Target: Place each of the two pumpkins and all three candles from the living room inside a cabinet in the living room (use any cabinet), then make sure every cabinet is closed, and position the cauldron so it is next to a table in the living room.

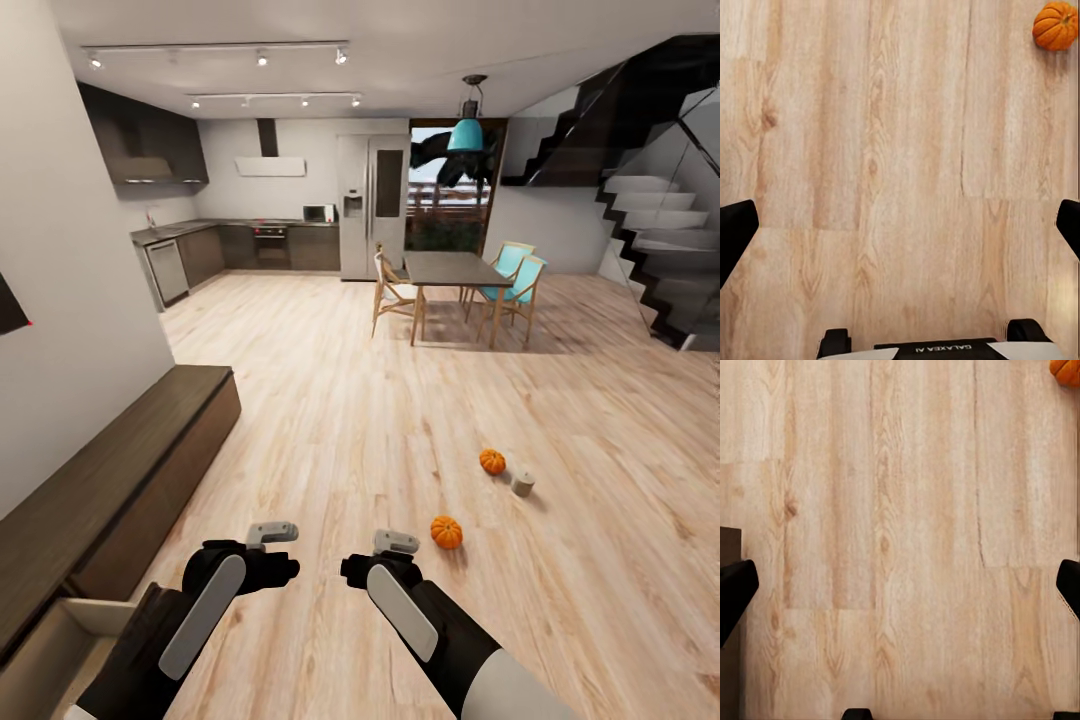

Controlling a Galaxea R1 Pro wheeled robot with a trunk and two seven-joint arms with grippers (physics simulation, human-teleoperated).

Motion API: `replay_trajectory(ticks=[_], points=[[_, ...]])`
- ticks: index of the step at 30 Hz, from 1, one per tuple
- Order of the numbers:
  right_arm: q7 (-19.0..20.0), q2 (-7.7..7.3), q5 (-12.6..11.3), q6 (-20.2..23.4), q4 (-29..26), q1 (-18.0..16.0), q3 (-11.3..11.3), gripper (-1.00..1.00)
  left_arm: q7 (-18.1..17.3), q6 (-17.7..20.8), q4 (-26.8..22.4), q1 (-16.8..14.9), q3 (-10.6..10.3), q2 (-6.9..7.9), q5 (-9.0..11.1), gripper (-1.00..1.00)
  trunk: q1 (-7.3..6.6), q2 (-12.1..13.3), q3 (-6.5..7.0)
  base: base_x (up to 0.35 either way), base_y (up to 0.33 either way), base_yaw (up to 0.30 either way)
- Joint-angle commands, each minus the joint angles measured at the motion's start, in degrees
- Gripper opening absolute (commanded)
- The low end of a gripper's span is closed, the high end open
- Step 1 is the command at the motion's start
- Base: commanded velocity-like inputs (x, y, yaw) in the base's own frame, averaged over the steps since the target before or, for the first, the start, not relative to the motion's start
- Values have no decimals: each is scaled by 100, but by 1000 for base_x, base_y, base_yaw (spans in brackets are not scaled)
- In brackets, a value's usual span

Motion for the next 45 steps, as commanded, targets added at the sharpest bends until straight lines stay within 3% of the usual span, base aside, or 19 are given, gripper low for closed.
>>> replay_trajectory(ticks=[1,9,13,19,24,32,33,45], points=[[-41,0,-29,18,-5,-6,8,100,60,9,-7,-6,-12,5,51,100,1,-6,-7,0,-274,-5],[-49,-103,-44,35,7,-73,82,100,12,94,121,190,-7,-64,93,100,1,-6,-7,0,-68,-1],[9,-233,86,-42,136,46,198,100,-117,-33,248,319,-54,-194,120,100,1,-6,-7,0,0,0],[13,-259,276,-231,329,122,226,100,-252,-231,440,514,-73,-385,110,100,1,-6,-7,120,0,0],[-17,-261,325,-390,490,126,214,100,-255,-391,601,671,-74,-390,102,100,1,-6,-7,47,0,0],[-33,-262,321,-413,747,126,200,100,-256,-519,857,671,-77,-383,97,100,1,-6,-7,2,0,0],[-29,-262,321,-413,1260,126,200,100,-256,-519,1408,671,-76,-380,97,100,1,-6,-7,0,0,0],[10,-270,322,-414,1260,126,201,100,-256,-526,1414,671,-88,-373,97,100,1,-6,1,102,-3,-34]])
